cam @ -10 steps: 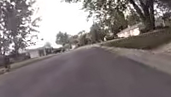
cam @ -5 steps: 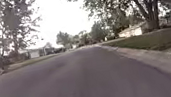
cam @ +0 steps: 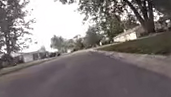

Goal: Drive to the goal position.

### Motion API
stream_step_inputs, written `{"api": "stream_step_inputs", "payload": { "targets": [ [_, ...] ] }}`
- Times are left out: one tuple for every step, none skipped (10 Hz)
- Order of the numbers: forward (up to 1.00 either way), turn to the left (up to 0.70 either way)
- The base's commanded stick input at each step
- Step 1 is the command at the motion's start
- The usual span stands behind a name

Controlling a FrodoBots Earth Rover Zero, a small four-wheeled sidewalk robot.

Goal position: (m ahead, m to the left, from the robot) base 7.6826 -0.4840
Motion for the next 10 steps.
{"api": "stream_step_inputs", "payload": {
  "targets": [
    [1.00, -0.01],
    [1.00, -0.01],
    [1.00, -0.01],
    [1.00, -0.01],
    [1.00, -0.01],
    [1.00, -0.01],
    [1.00, -0.01],
    [1.00, -0.01],
    [1.00, -0.01],
    [1.00, -0.01]
  ]
}}
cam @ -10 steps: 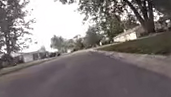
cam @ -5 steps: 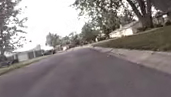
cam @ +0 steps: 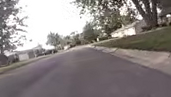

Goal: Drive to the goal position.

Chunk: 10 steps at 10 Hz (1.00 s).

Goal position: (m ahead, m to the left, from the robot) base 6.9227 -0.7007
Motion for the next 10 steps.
{"api": "stream_step_inputs", "payload": {
  "targets": [
    [1.00, -0.01],
    [1.00, -0.01],
    [1.00, -0.01],
    [1.00, -0.01],
    [1.00, -0.01],
    [1.00, -0.01],
    [1.00, -0.01],
    [1.00, -0.01],
    [1.00, -0.02],
    [1.00, -0.03]
  ]
}}
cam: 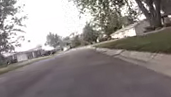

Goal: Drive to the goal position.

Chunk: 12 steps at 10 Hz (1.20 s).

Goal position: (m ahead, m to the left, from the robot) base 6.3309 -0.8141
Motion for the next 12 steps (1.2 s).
{"api": "stream_step_inputs", "payload": {
  "targets": [
    [1.00, -0.08],
    [1.00, -0.30],
    [1.00, -0.40],
    [1.00, -0.40],
    [1.00, -0.40],
    [1.00, -0.40],
    [1.00, -0.40],
    [1.00, -0.40],
    [1.00, -0.01],
    [1.00, -0.01],
    [1.00, -0.01],
    [1.00, -0.01]
  ]
}}
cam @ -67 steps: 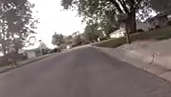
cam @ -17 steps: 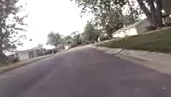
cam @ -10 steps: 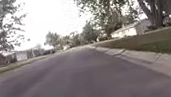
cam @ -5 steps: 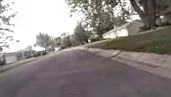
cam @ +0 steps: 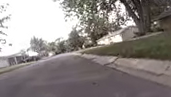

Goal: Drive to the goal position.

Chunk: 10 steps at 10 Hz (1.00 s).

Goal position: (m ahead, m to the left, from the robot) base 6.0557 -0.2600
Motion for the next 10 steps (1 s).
{"api": "stream_step_inputs", "payload": {
  "targets": [
    [1.00, -0.01],
    [1.00, -0.01],
    [1.00, -0.01],
    [1.00, -0.01],
    [1.00, -0.01],
    [1.00, -0.01],
    [1.00, -0.01],
    [1.00, -0.01],
    [1.00, -0.01],
    [1.00, -0.01]
  ]
}}
